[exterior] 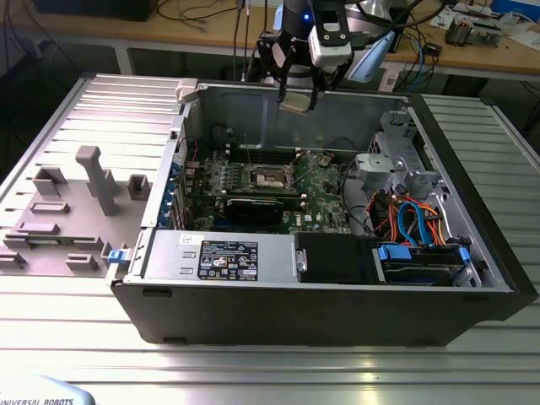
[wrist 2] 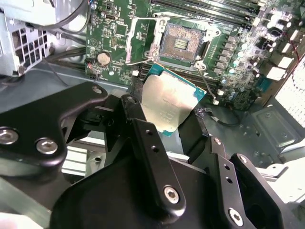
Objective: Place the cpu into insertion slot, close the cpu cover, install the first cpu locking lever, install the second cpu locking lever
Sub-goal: 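Place the cpu into insertion slot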
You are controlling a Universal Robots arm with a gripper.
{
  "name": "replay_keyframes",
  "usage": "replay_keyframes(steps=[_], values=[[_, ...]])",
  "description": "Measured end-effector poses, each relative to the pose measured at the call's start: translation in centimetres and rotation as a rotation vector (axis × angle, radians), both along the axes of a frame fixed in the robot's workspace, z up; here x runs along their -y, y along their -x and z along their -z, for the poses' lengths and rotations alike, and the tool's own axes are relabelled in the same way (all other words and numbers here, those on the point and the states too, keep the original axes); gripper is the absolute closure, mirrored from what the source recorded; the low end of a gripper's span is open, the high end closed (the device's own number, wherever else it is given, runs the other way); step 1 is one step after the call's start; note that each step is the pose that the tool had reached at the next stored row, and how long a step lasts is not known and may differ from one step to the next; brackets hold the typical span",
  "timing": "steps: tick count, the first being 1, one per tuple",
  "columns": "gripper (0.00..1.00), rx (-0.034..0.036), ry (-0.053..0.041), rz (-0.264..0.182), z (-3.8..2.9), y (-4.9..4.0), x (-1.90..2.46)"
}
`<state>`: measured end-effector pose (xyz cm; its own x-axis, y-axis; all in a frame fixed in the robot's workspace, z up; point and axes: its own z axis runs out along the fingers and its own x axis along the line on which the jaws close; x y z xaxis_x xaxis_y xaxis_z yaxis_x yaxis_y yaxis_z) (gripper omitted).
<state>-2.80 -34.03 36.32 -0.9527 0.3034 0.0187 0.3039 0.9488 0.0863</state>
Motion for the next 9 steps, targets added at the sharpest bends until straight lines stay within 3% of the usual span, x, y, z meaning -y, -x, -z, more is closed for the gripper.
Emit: replay_keyframes(steps=[3,9], values=[[0.46,0.0,0.0017,0.043,0.02,-0.01,0.0],[0.46,0.0,0.0017,0.051,0.02,0.12,-0.01]])
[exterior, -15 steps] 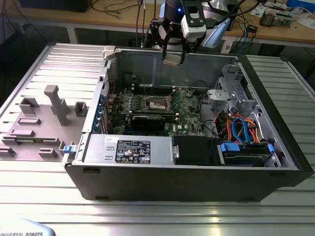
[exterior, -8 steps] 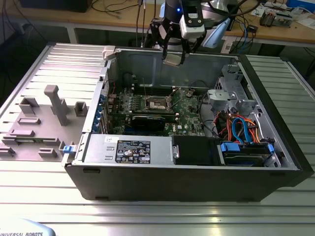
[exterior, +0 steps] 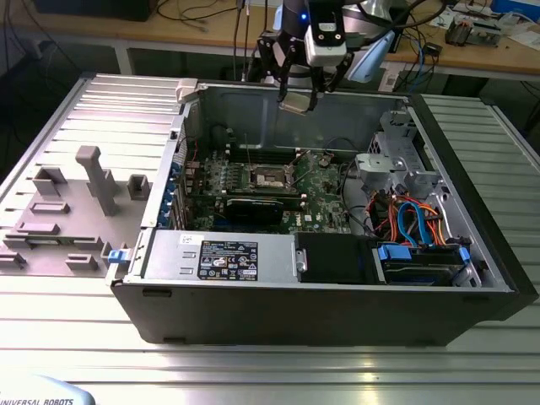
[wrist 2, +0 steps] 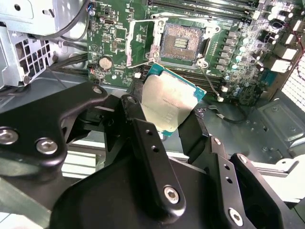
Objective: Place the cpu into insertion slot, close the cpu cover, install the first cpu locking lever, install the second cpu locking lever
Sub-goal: 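Place the cpu into insertion slot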
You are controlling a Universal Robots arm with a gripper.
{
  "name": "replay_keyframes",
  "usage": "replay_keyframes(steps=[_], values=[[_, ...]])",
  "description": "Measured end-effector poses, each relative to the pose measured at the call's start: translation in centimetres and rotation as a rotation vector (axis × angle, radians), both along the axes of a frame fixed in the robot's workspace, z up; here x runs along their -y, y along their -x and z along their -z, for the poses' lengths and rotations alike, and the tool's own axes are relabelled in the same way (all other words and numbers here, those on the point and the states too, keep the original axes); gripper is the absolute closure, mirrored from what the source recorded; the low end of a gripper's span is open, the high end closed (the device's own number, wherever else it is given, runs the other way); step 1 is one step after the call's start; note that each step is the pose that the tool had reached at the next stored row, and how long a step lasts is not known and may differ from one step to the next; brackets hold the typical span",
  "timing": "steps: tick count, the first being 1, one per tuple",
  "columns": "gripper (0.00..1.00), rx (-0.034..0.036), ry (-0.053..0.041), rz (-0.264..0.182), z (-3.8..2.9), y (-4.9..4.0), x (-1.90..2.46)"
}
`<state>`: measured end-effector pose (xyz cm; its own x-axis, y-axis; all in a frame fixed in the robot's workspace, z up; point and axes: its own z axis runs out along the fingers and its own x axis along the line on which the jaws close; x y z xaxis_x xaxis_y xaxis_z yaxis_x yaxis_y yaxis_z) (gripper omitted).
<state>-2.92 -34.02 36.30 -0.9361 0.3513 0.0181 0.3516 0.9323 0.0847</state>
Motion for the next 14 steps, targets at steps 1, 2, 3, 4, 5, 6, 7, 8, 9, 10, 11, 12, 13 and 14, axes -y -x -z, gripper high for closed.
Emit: replay_keyframes(steps=[1,2,3,4,5,6,7,8,9,10,11,12,13,14], values=[[0.46,0.0,-0.0001,0.0,0.0,0.04,0.0],[0.46,0.0001,-0.0001,0.0,0.0,0.06,0.0],[0.46,0.0,-0.0001,0.0,0.0,0.07,0.0],[0.46,0.0,0.0,0.0,0.0,0.08,0.01],[0.46,0.0,0.0,0.0,0.0,0.09,0.0],[0.46,0.0,-0.0001,0.0,0.0,0.09,0.0],[0.46,0.0,0.0,0.0,0.0,0.09,0.01],[0.46,0.0,0.0,0.0,0.0,0.1,0.0],[0.46,0.0,0.0,0.0,0.0,0.1,0.0],[0.46,0.0001,-0.0001,0.0,0.0,0.1,0.0],[0.46,0.0,0.0,0.0,0.0,0.1,0.0],[0.46,0.0001,0.0,0.0,0.0,0.1,0.01],[0.46,-0.0001,-0.0001,0.001,0.0,0.1,0.0],[0.46,0.0,0.0,0.002,0.0,0.1,0.01]])
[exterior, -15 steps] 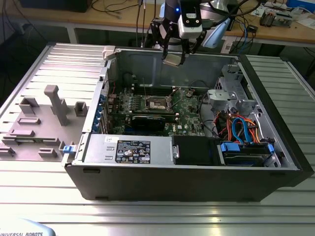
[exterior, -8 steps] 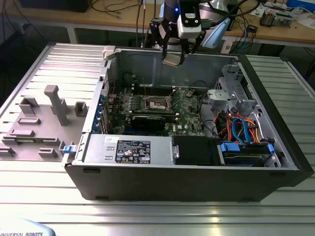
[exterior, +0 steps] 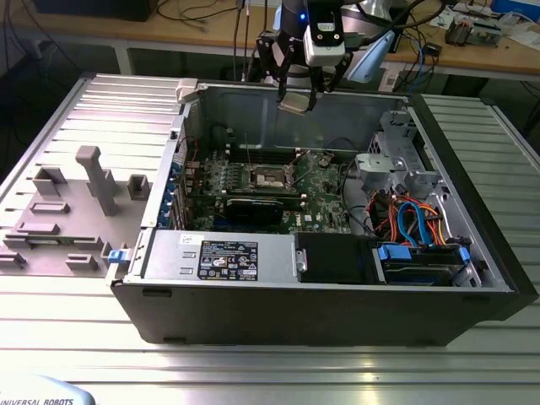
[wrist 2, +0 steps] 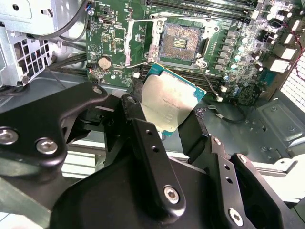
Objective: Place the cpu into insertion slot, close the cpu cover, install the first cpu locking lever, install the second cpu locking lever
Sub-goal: 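Place the cpu into insertion slot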
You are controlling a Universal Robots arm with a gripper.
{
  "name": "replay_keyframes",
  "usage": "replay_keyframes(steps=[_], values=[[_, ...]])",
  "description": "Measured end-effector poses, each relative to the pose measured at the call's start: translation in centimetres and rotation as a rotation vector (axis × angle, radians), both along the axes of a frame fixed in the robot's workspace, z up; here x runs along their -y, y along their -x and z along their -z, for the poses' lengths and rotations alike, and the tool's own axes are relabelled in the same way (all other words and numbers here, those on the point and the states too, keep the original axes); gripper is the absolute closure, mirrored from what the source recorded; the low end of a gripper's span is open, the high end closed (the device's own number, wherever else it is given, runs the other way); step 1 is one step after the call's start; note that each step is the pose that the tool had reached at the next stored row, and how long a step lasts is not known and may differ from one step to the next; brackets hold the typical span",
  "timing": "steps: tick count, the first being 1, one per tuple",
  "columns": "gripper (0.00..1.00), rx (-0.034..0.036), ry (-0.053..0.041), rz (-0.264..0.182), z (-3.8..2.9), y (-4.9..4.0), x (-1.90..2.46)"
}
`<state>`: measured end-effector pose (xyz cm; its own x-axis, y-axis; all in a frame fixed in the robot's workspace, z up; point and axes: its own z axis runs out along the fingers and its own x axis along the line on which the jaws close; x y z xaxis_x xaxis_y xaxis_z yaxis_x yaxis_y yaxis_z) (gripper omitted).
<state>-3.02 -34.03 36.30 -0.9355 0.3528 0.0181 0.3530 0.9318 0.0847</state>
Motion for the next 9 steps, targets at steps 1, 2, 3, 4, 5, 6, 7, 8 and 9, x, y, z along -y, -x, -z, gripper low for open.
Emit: replay_keyframes(steps=[1,2,3,4,5,6,7,8,9], values=[[0.46,0.0001,0.0,0.001,0.0,0.0,0.0],[0.46,0.0,0.0,0.003,0.0,0.0,0.0],[0.46,0.0001,0.0001,0.007,0.0,0.0,0.0],[0.46,0.0,0.0001,0.011,0.0,0.0,0.0],[0.46,0.0001,0.0002,0.017,0.0,0.0,0.0],[0.46,0.0,0.0002,0.023,0.0,0.0,0.0],[0.46,0.0001,0.0003,0.032,0.0,0.0,0.0],[0.46,0.0001,0.0003,0.039,0.01,0.0,0.0],[0.46,0.0,0.0003,0.05,0.0,0.0,0.0]])
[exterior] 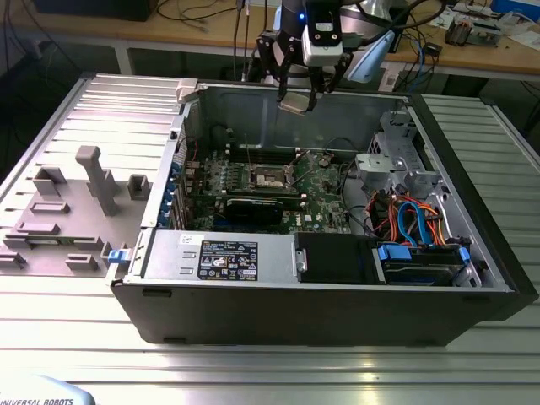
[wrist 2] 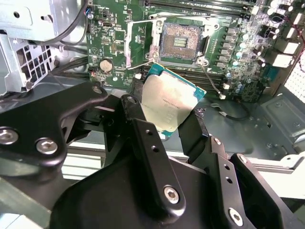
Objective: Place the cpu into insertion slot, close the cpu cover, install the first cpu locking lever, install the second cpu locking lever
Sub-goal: 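Place the cpu into insertion slot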
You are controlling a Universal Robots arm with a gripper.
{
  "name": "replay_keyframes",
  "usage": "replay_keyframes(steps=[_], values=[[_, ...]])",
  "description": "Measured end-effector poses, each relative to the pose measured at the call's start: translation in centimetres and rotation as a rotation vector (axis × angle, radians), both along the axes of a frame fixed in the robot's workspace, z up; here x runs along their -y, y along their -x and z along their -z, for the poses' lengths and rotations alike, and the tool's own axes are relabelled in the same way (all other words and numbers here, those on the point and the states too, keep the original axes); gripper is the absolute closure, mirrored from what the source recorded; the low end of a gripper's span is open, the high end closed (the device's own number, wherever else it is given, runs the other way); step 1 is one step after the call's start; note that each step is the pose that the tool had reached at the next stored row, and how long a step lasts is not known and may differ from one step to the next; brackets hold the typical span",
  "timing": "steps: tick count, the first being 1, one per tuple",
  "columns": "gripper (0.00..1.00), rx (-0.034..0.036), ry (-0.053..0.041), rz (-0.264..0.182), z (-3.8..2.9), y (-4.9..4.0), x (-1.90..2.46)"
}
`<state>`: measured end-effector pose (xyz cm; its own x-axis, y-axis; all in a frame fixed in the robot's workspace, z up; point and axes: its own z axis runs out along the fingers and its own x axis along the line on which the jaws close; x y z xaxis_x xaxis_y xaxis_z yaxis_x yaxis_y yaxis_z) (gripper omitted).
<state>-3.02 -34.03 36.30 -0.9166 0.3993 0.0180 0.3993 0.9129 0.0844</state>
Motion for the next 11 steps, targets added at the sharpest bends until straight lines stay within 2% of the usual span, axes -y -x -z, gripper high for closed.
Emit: replay_keyframes(steps=[4,11], values=[[0.46,0.0,0.0005,0.038,0.0,0.0,0.0],[0.46,0.0,0.0017,0.141,0.0,0.0,0.0]])
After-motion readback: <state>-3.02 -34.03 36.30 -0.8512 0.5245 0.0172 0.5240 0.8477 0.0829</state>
